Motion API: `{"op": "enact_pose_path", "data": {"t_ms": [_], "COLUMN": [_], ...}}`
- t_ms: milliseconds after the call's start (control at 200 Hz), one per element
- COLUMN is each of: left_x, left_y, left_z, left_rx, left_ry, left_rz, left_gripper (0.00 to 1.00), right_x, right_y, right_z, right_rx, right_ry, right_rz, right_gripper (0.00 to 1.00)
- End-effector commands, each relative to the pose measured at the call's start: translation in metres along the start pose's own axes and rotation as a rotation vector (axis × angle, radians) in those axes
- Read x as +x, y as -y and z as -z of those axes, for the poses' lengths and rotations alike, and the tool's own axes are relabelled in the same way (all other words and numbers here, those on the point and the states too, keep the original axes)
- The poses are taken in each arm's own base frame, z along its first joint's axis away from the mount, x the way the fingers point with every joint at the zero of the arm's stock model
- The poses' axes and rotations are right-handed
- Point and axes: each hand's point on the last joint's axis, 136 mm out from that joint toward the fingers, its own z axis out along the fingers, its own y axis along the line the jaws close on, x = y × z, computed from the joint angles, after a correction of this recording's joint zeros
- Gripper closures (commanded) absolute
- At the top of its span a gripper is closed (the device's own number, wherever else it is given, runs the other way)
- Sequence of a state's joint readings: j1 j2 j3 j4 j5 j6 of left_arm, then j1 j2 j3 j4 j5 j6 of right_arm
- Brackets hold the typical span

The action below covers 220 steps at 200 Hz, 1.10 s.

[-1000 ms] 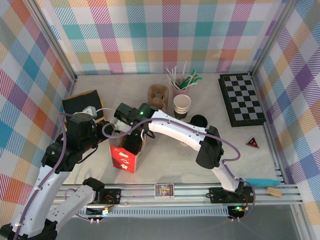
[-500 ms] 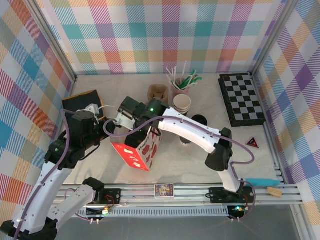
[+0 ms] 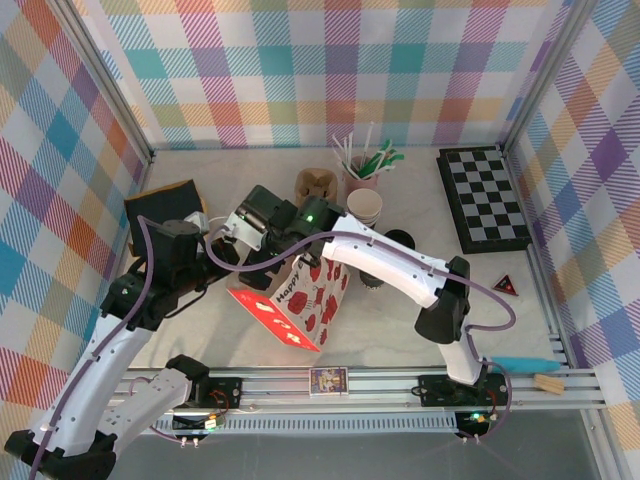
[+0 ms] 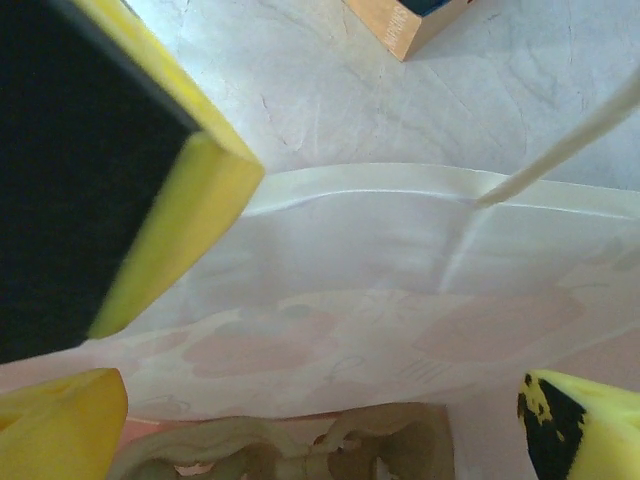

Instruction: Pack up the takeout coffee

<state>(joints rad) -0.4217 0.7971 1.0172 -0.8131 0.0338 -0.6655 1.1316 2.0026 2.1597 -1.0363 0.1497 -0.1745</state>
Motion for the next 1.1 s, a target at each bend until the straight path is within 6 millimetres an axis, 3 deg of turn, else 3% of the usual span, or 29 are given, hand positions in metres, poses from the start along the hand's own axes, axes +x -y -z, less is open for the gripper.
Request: {"op": "enact_pose_path", "data": {"t_ms": [0,380,570,1095], "left_x": [0.000,0.004,0.005,0.001], "left_y": [0.012,0.019,0.019,0.010], "left_z": [0.002,0.001,0.000,0.002], "left_rx": [0.070,0.114,0.112,0.047], "left_ry": [-0.003,-0.021,-0.026,-0.016], "left_rz": [-0.001,0.003,0.003,-0.016], "left_gripper": [1.00,1.00,1.00,1.00], "right_x": [-0.004,-0.044,-0.055,-0.043], "right_y": [0.003,0.010,0.012,0.011], "right_z": [-0.013,-0.010,0.003,0.055], "right_rx": [0.028,0.039,0.051,0.064], "right_ry": [0.071,0.367,0.477,0.595], "right_rz": [-0.019,-0.079,-0.092,-0.063], "right_gripper": [0.00,0.01,0.01,0.01]}}
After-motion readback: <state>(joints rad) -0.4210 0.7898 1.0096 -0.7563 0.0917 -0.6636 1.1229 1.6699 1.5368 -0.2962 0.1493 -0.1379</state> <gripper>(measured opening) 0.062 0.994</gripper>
